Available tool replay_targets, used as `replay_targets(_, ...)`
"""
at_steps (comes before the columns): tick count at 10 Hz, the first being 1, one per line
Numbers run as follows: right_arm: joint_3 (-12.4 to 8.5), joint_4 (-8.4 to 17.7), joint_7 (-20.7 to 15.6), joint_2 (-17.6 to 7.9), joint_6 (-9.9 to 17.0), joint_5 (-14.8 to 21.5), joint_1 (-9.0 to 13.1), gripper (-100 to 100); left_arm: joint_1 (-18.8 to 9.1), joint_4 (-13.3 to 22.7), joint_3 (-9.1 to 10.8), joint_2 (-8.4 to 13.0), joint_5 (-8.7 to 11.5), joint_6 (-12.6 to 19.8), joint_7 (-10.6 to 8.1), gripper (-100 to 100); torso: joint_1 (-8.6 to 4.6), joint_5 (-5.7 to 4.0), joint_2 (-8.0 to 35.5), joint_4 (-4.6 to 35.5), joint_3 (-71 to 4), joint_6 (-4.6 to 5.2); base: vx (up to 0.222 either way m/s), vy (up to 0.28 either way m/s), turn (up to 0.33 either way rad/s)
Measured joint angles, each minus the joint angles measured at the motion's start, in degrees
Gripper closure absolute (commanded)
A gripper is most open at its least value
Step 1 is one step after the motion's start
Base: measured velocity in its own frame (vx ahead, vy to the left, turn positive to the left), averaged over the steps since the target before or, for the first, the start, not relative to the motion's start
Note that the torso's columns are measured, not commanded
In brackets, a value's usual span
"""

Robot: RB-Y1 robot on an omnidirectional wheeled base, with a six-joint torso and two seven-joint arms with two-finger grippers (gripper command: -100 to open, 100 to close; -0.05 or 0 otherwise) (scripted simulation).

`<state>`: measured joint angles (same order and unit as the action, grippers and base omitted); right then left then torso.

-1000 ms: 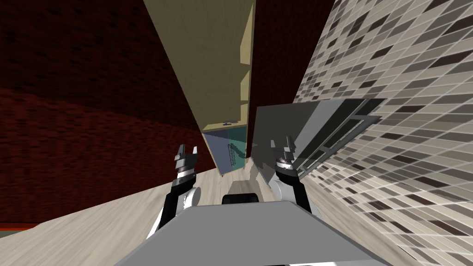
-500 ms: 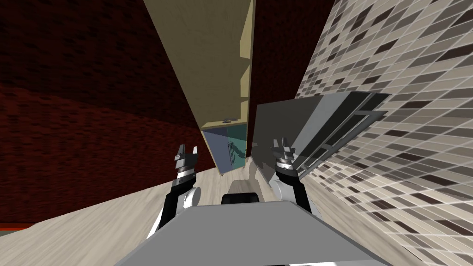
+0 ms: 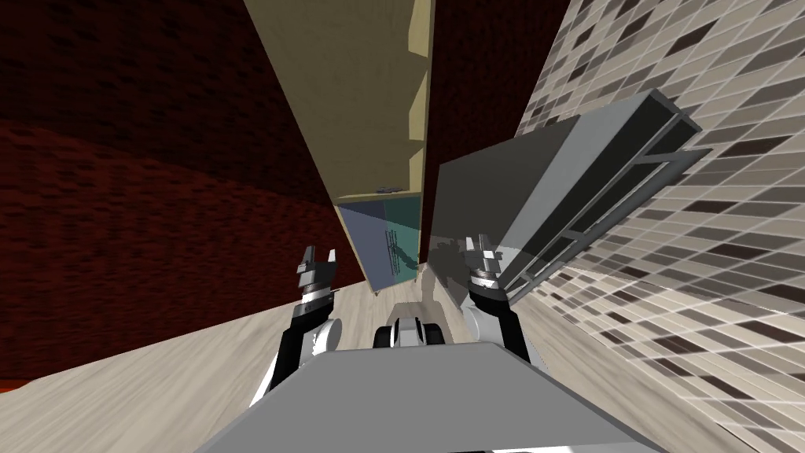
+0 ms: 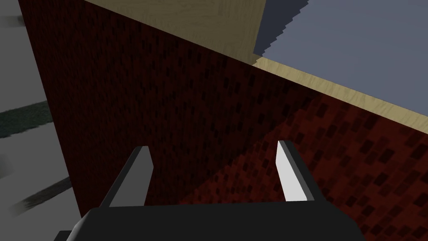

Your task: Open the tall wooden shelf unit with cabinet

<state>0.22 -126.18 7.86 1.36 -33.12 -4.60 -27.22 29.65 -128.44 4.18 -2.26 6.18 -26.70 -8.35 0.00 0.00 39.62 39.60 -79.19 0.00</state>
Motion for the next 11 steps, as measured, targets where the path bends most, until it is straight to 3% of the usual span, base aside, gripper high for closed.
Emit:
replay_targets(2,0.0,0.0,0.0,0.0,0.0,0.0,0.0,0,0.3,-0.2,0.07,2.9,0.4,0.6,-0.2,-100,-0.03,-0.01,2.4,2.4,-5.1,0.0,0.034,-0.024,0.017)
replay_targets(7,0.0,0.0,0.0,0.0,0.0,0.0,0.0,0,2.3,-2.1,0.57,9.4,2.9,4.7,-1.57,-100,-0.14,-0.04,2.6,2.7,-5.4,0.0,0.089,-0.068,0.032)
replay_targets(11,0.0,0.0,0.0,0.0,0.0,0.0,0.0,0,4.6,-4.1,1.1,11.5,5.7,9.4,-3.22,-100,0.03,0.01,2.7,2.7,-5.3,0.0,0.102,-0.075,0.033)
